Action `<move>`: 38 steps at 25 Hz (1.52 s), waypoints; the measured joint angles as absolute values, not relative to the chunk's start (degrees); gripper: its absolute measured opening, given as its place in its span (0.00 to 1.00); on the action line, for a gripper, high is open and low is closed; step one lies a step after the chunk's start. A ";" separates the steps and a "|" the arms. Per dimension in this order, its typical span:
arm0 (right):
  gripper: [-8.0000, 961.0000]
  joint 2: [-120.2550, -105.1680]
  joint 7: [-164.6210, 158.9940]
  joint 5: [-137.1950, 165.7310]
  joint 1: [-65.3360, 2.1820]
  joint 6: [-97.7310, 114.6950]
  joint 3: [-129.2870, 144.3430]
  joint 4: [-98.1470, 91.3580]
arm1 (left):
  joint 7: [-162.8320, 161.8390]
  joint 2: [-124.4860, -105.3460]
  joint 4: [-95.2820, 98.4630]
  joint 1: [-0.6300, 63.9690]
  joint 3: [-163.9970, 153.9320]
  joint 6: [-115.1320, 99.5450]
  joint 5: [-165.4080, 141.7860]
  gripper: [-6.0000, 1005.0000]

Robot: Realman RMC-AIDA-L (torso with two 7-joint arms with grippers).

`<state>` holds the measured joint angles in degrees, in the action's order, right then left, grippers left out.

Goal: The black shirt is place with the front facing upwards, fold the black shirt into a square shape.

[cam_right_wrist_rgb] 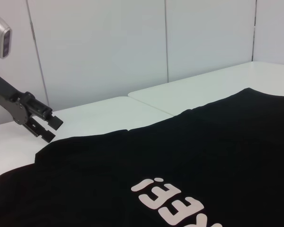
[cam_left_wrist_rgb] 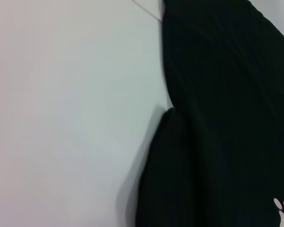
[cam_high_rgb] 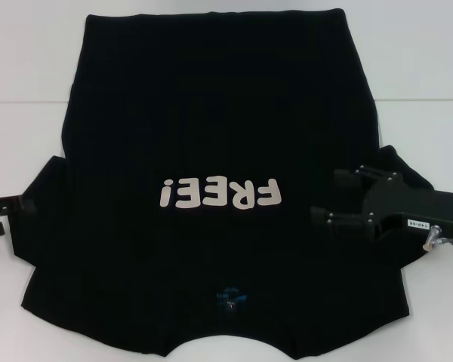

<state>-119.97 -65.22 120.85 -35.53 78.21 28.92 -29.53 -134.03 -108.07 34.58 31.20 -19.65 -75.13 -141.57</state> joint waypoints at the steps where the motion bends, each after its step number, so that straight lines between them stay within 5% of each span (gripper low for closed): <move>1: 0.97 -119.97 -65.21 120.86 -35.52 78.22 28.92 -29.53 | -134.07 -108.07 34.61 31.18 -19.57 -74.90 -141.57 0.90; 38: 0.97 -119.96 -65.20 120.67 -35.15 78.88 28.91 -29.53 | -134.14 -108.20 31.41 32.63 -20.48 -73.91 -142.04 0.82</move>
<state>-119.96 -65.20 120.67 -35.15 78.88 28.91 -29.53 -134.14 -108.20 31.41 32.63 -20.48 -73.91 -142.04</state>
